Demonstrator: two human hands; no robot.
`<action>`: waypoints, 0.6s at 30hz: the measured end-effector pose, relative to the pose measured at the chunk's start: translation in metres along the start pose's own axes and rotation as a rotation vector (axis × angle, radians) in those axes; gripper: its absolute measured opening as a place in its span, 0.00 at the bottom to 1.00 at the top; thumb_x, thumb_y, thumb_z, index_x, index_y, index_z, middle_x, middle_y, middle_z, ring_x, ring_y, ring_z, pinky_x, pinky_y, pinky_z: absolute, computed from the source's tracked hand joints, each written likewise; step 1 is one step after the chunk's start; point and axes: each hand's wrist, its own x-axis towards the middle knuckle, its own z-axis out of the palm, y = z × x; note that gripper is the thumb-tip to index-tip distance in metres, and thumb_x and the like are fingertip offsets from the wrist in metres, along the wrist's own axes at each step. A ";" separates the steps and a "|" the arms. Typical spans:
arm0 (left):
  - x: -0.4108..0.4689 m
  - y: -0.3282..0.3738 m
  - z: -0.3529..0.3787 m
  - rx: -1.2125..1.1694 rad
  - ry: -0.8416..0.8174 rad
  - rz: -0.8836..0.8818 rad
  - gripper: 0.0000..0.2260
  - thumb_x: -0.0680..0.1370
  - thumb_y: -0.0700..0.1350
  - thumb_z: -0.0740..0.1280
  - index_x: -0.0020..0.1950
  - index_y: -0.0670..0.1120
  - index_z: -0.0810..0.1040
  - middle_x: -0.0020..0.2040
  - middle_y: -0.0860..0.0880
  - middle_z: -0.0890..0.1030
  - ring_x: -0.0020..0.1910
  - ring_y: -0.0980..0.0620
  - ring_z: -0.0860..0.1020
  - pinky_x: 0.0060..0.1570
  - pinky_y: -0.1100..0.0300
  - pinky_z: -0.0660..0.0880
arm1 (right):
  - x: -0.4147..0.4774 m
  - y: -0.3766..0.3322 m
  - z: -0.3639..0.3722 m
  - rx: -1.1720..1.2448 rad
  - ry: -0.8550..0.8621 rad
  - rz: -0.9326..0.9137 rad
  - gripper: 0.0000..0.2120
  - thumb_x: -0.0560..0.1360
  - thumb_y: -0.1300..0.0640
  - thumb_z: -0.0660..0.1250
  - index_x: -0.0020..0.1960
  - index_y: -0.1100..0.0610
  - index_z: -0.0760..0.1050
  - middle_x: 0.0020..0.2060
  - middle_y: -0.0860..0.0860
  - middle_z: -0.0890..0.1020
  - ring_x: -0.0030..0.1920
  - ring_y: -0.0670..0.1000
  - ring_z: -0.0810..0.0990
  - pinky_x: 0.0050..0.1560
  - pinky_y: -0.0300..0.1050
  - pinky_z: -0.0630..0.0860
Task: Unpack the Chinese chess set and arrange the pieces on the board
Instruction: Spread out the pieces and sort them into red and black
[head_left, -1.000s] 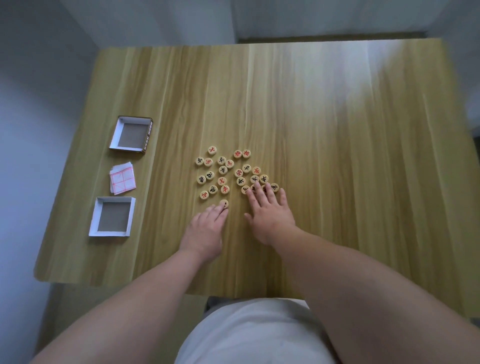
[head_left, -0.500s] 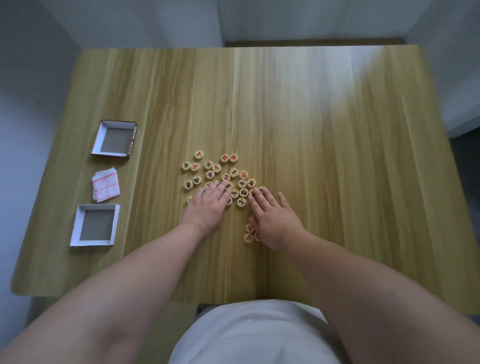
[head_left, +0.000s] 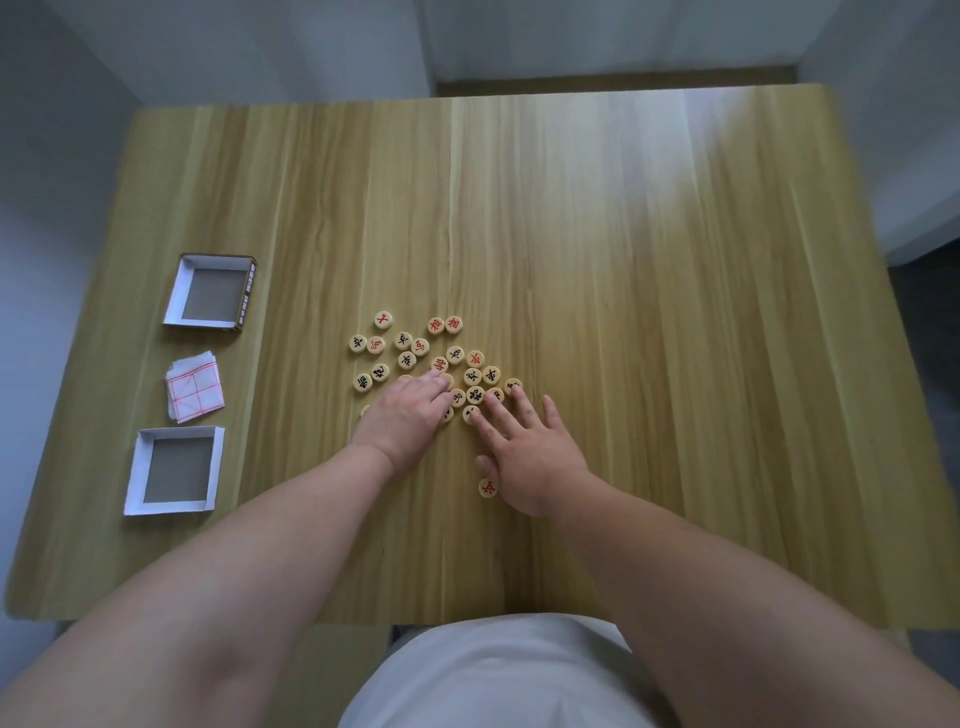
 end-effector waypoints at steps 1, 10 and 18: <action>0.001 -0.001 0.001 -0.006 -0.002 0.002 0.15 0.67 0.34 0.78 0.53 0.38 0.83 0.57 0.39 0.83 0.56 0.39 0.82 0.53 0.45 0.80 | 0.001 -0.001 0.000 -0.004 -0.004 0.002 0.29 0.84 0.39 0.39 0.81 0.45 0.34 0.80 0.47 0.35 0.79 0.59 0.32 0.77 0.66 0.36; 0.018 0.005 0.010 0.059 0.076 0.109 0.15 0.76 0.42 0.58 0.50 0.41 0.85 0.57 0.43 0.84 0.57 0.41 0.82 0.55 0.48 0.79 | -0.002 0.009 0.000 0.003 0.002 0.041 0.31 0.84 0.40 0.39 0.81 0.52 0.33 0.80 0.48 0.34 0.79 0.57 0.31 0.78 0.64 0.37; 0.029 0.017 0.007 0.004 0.009 -0.023 0.14 0.72 0.43 0.73 0.57 0.42 0.81 0.61 0.43 0.81 0.66 0.42 0.77 0.64 0.47 0.74 | 0.002 0.020 -0.003 0.060 0.034 0.081 0.30 0.84 0.41 0.38 0.81 0.53 0.33 0.80 0.48 0.34 0.79 0.58 0.31 0.78 0.64 0.37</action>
